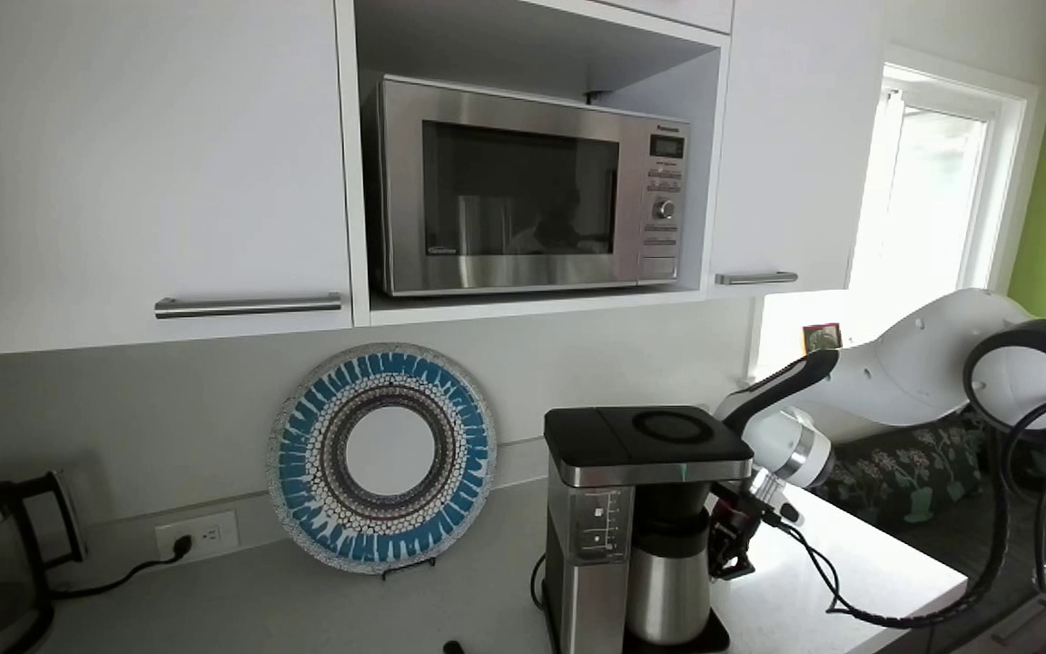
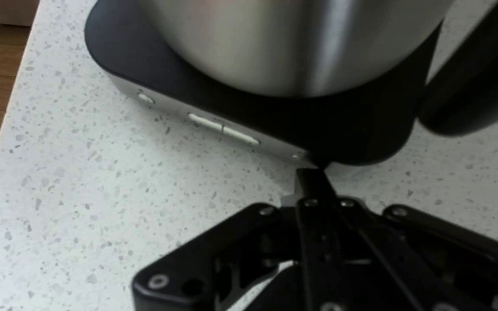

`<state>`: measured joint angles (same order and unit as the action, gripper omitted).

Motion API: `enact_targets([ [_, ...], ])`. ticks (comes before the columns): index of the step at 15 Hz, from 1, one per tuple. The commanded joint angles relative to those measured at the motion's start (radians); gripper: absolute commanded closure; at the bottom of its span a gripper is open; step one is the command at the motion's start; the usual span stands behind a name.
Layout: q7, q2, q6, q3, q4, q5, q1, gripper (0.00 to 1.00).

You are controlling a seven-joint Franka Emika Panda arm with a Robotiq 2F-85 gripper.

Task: Press the button on the kettle

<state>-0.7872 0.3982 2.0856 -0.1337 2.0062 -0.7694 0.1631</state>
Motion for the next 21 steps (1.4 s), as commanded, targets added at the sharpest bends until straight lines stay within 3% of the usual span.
enact_targets([
  [1,-0.01,0.026,-0.076,0.001,-0.038,-0.013,0.0,1.0],
  [9,-0.02,0.043,-0.146,-0.008,-0.064,-0.026,0.007,1.0],
  [21,0.002,0.032,-0.117,-0.002,-0.027,-0.13,0.019,1.0],
])
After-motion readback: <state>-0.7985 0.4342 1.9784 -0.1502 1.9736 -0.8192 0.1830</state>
